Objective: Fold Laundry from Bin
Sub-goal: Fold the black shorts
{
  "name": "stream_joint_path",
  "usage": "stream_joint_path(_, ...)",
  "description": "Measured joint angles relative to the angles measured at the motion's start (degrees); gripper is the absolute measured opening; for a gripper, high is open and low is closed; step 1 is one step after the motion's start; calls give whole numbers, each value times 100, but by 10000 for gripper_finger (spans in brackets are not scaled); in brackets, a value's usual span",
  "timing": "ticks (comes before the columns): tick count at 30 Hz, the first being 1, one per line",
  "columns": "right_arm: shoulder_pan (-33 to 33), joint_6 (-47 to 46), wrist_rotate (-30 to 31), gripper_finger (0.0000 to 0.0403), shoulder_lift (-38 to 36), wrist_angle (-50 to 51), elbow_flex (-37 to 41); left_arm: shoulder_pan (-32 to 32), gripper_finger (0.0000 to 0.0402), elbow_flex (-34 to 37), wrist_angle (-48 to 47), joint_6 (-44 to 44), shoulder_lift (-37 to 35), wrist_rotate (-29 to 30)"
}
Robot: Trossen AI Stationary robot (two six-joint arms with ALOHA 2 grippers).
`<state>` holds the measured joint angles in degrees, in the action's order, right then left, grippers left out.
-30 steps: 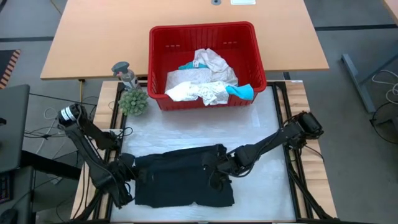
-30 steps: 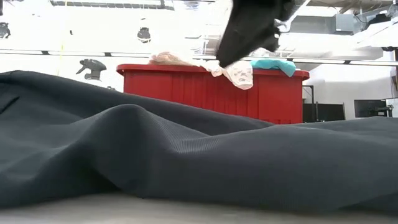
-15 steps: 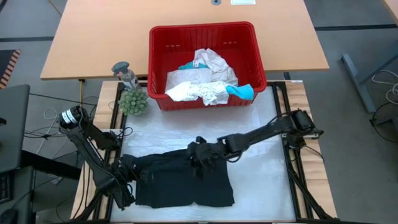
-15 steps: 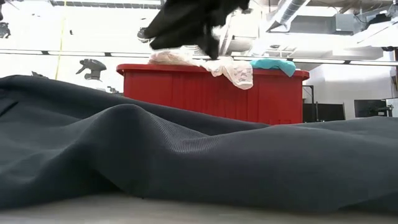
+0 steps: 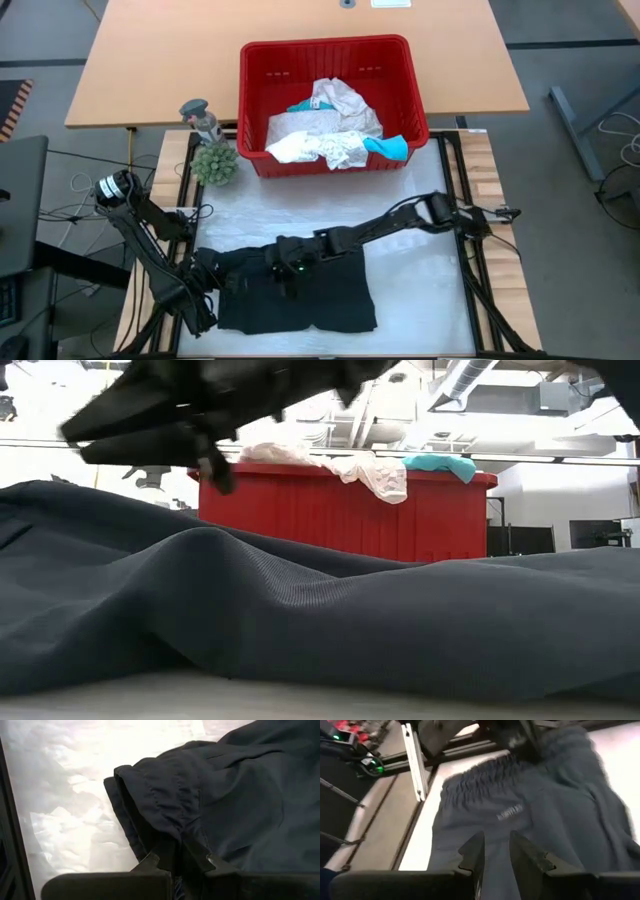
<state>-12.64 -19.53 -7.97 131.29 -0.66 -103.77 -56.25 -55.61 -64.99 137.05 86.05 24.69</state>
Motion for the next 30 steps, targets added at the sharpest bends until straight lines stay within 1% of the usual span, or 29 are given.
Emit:
stream_joint_path(2,45,8,-132,116,313,104,-429,0,0,0,1,-4,0,0)
stream_joint_path(5,104,13,-142,116,743,293,-989,0,0,0,6,-25,1,2)
stream_joint_path(8,189,8,-140,116,1104,489,-1403,-7,0,0,31,-29,-1,17)
stream_joint_path(11,306,-192,-145,116,1364,644,-1688,-19,0,0,51,-33,-41,19)
stream_joint_path(14,421,-354,-270,116,1446,815,-1729,-45,0,0,50,-94,-153,23)
stream_joint_path(21,579,-400,-258,116,1444,1277,-1692,-147,0,0,30,-200,-434,0)
stream_joint_path(25,647,-398,-227,116,1438,1580,-1691,-253,0,-8,42,-234,-732,-7)
stream_joint_path(30,689,-401,-223,116,1438,1645,-1691,-344,0,-94,-19,-722,-1085,-33)
